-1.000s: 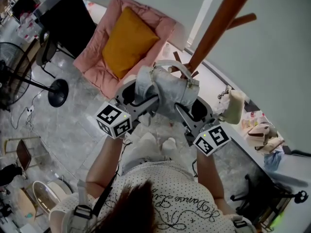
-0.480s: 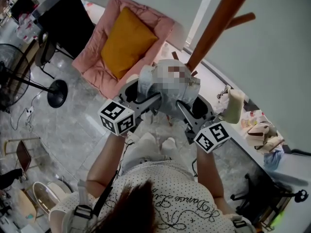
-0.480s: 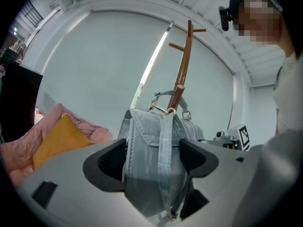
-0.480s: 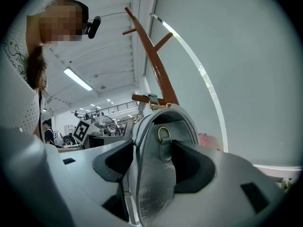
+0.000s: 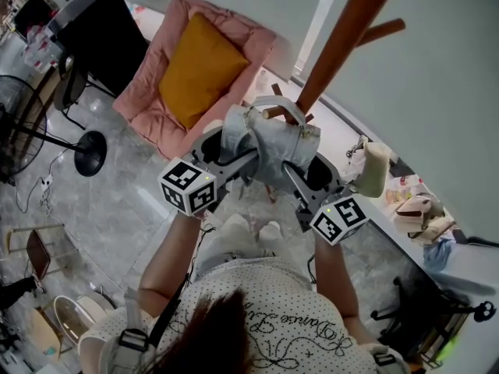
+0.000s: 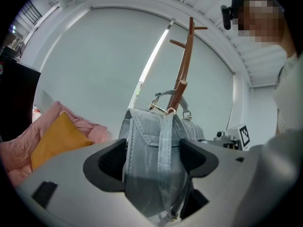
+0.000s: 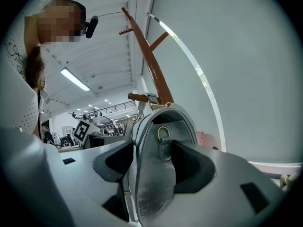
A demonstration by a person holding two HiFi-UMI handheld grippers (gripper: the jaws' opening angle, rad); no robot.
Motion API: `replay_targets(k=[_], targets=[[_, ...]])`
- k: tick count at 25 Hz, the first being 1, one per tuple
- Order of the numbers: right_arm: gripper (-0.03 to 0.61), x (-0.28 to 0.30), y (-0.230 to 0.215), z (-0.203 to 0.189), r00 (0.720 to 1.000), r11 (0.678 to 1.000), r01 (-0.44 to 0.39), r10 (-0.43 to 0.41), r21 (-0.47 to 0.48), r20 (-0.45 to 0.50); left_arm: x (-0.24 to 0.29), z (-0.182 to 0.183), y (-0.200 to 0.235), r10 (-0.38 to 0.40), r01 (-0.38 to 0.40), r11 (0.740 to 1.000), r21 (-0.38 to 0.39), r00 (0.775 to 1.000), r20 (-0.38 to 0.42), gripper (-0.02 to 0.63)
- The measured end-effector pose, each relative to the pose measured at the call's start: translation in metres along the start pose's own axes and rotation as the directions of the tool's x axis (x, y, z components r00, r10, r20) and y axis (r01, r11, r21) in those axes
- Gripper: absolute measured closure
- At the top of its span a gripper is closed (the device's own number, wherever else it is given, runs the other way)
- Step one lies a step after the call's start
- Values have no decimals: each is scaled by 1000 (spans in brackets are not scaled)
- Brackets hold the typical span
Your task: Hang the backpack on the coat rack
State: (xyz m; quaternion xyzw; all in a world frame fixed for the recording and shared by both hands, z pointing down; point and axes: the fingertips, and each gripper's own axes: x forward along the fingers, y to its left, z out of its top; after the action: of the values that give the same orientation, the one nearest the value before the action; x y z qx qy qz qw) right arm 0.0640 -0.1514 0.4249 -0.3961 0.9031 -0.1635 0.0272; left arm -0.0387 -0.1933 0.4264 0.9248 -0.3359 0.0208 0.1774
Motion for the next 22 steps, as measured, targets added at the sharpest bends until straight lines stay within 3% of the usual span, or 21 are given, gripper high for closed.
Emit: replay_targets(k=[22], targets=[[325,-6,-5,-4,1000,1000,6,-6,15,-1,15,-5,3,-106,105,994,-8,992,-63,256]])
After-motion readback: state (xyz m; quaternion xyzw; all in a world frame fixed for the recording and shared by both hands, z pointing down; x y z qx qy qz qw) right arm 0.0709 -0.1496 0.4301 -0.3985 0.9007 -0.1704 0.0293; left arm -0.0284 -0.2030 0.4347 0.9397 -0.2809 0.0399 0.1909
